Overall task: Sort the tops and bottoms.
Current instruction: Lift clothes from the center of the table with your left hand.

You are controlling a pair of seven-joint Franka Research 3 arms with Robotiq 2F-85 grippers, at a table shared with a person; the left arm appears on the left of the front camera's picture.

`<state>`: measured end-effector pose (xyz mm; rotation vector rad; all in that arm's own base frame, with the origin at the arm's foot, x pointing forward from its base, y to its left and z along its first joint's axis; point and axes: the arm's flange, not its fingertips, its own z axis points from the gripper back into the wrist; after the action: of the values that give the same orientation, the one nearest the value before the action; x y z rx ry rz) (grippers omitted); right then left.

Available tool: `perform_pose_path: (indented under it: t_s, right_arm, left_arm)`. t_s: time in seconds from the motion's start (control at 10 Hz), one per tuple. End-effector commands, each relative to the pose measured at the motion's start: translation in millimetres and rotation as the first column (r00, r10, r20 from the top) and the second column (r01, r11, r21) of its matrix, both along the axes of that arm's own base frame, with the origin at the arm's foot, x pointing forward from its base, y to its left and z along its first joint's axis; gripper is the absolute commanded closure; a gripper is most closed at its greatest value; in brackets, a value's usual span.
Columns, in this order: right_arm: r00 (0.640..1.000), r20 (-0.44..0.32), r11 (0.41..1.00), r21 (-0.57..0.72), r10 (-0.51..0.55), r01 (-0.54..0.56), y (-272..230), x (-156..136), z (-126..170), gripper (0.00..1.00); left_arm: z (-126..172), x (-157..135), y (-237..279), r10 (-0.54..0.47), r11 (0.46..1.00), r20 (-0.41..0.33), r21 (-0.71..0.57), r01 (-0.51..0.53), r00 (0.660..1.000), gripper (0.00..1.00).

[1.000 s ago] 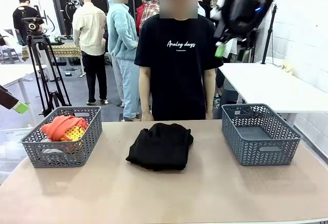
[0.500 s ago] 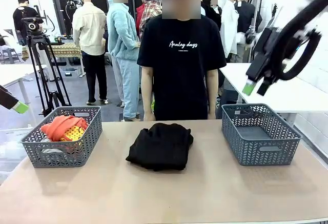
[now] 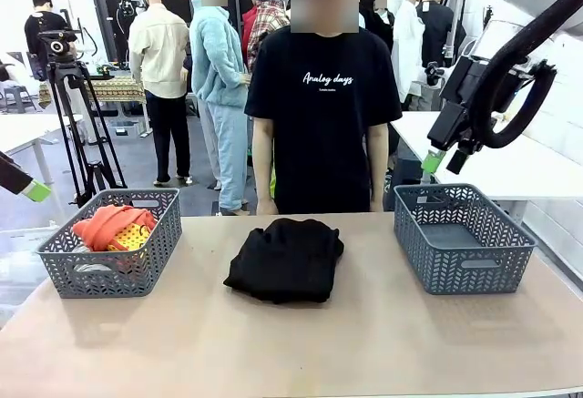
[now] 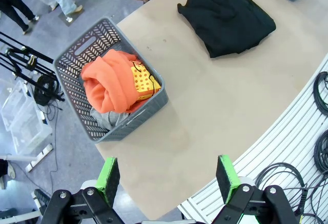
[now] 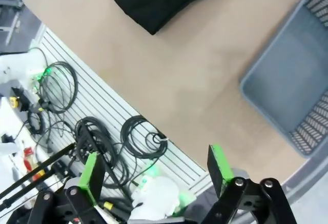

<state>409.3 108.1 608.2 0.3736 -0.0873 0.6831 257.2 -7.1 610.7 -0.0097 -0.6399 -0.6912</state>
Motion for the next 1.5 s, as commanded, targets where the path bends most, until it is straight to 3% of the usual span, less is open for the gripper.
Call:
perform_pose_path:
  t_s: [0.0,0.5,0.8,0.9,1.4]
  right_arm:
    - [0.994,0.061,0.995,0.033,0.089,-0.091,5,12,-14,0.0]
    - [0.983,0.168,0.979,0.2,-0.077,0.043,-62,-15,-11,0.0]
    - [0.991,0.125,0.961,0.275,-0.042,0.007,-58,-4,-16,0.0]
    - [0.986,0.143,0.982,0.179,-0.088,0.062,-70,-13,-2,0.0]
    - [0.986,0.143,0.982,0.179,-0.088,0.062,-70,-13,-2,0.0]
  left_arm:
    - [0,0,0,0.002,1.0,-0.001,0.001,-0.002,1.0,0.02]
    - [0,0,0,0.002,1.0,-0.001,0.001,-0.002,1.0,0.02]
    - [0,0,0,0.002,1.0,-0.001,0.001,-0.002,1.0,0.02]
    - [0,0,0,0.0,1.0,0.0,0.0,0.0,1.0,0.02]
    - [-22,11,-141,-0.247,0.966,0.03,-0.069,0.249,0.968,0.02]
